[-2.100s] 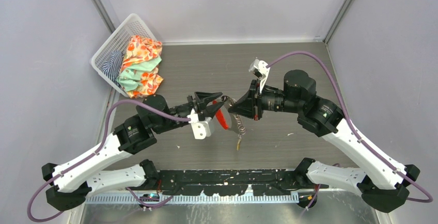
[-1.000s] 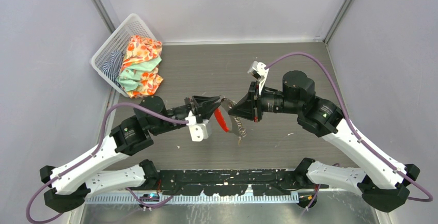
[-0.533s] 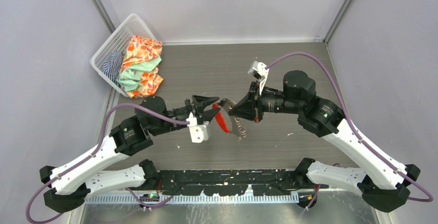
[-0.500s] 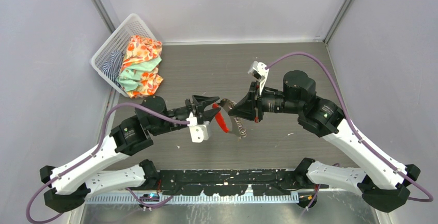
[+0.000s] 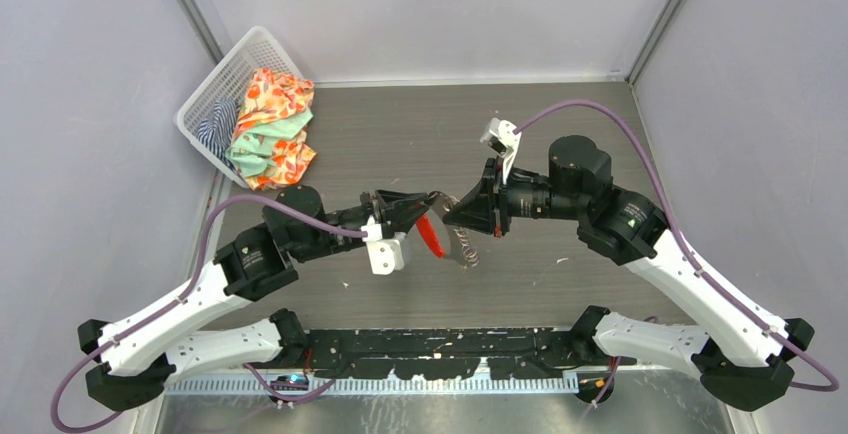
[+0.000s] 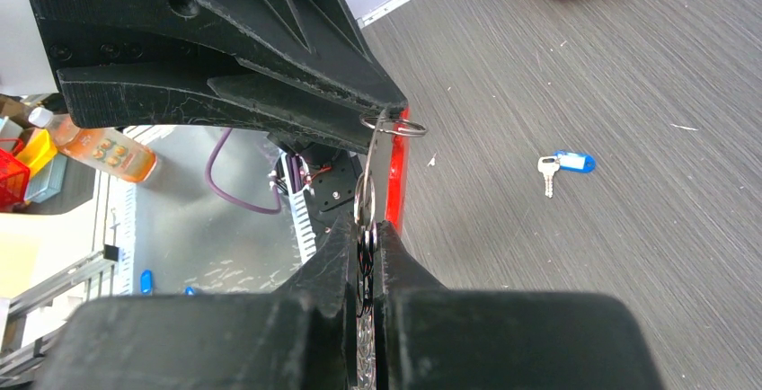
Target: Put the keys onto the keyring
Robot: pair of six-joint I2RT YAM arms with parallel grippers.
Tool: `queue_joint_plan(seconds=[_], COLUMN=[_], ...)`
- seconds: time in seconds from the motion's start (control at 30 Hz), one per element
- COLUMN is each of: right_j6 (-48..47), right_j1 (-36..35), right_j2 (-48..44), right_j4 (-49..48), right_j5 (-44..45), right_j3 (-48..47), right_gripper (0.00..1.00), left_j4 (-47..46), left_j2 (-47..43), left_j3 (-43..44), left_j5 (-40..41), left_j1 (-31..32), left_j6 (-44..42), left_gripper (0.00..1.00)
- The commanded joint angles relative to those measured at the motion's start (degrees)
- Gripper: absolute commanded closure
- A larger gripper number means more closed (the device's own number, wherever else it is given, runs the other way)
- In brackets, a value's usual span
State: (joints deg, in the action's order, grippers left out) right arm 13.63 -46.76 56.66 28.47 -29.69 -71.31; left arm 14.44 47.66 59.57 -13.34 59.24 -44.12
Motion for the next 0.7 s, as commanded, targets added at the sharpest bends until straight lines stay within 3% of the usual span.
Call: queue_joint_plan(seconds=[0.0,0.67], right_j6=[0.0,-1.5], right_j1=[-0.3,-1.3], right_j2=[0.2,1.3], right_j4=[-1.7,-0.3], right_j5=[-2.1,-1.5], right_j3=[-2.7,-1.3], right_gripper=[0.99,0.99], left_j4=[-3.6,-6.4], left_j2=[0.4,-0.1], left_j3=[2.0,2.1], left_j5=[-1.0,1.7], left_j1=[-0.1,-0.1], left_j6=[0.7,2.1], left_gripper=[0.78,0.81])
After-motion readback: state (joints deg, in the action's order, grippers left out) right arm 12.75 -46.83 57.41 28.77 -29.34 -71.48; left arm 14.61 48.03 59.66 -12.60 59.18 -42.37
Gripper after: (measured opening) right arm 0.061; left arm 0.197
